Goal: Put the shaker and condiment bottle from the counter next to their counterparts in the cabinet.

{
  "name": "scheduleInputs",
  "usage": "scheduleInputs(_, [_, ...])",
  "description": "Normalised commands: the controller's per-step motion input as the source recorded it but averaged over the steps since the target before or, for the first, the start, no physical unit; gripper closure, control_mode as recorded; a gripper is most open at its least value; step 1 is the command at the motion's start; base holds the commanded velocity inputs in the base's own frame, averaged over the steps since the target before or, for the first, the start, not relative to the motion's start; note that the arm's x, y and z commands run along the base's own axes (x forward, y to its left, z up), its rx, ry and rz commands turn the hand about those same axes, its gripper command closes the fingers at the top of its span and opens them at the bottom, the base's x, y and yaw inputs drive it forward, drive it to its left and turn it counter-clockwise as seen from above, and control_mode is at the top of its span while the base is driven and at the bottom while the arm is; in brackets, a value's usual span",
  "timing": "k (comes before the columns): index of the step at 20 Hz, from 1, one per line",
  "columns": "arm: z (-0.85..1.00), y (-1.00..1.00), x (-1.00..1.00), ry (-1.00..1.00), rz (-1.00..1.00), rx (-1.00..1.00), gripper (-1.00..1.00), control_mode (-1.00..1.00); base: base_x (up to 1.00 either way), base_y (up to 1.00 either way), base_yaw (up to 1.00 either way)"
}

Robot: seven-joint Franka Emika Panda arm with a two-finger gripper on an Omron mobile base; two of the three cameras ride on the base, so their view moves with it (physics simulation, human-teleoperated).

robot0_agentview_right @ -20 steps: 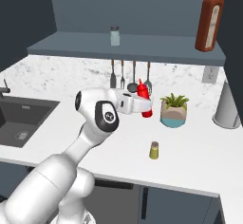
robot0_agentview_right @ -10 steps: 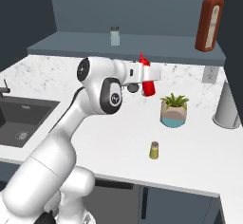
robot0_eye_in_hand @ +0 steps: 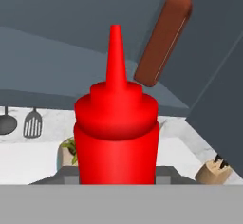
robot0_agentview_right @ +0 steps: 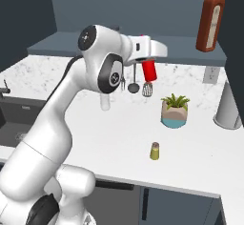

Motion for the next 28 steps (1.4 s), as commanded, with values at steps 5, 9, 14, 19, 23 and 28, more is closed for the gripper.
scheduleInputs(5, [0.6, 0.0, 0.0, -0.05, 0.0, 0.05, 1.0, -1.0, 0.0, 0.0, 0.0])
scheduleInputs(9, [0.04, 0.0, 0.15, -0.01, -0.04, 0.0, 1.0, -1.0, 0.0, 0.0, 0.0])
scheduleInputs(14, [0.0, 0.12, 0.22, -0.18, -0.15, 0.0, 1.0, -1.0, 0.0, 0.0, 0.0])
scheduleInputs(19, [0.0, 0.05, 0.08, -0.28, -0.15, 0.01, 1.0, -1.0, 0.0, 0.0, 0.0])
scheduleInputs(23, [0.0, 0.0, 0.34, -0.04, -0.1, 0.01, 1.0, -1.0, 0.0, 0.0, 0.0])
scheduleInputs(28, [0.05, 0.01, 0.65, 0.05, -0.17, 0.0, 1.0, -1.0, 0.0, 0.0, 0.0])
